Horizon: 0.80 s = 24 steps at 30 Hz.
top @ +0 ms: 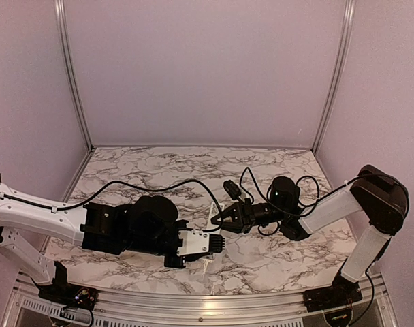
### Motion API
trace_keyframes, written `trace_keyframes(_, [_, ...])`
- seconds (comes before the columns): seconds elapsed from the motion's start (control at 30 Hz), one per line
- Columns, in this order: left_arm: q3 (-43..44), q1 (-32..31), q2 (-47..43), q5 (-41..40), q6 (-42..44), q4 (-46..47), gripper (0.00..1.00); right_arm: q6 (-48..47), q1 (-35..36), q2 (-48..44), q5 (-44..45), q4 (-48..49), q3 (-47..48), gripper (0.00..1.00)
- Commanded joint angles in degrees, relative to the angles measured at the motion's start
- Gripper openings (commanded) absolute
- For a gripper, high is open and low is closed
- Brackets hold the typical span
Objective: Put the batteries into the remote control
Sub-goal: Load the battery into the battery compartment.
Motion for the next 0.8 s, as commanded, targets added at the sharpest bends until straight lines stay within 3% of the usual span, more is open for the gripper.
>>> trace_keyframes(0.0, [-0.61, -0.79, -0.8, -0.27, 0.73, 1.28, 0.22, -0.32, 0.83, 0.68, -0.3, 1.17, 1.95, 0.0])
trace_keyframes(0.77, [0.45, -1.29, 2.18, -1.05, 0.94, 1.41, 0.14, -0.21, 0.87, 0.4, -0.38, 1.48, 1.88, 0.0])
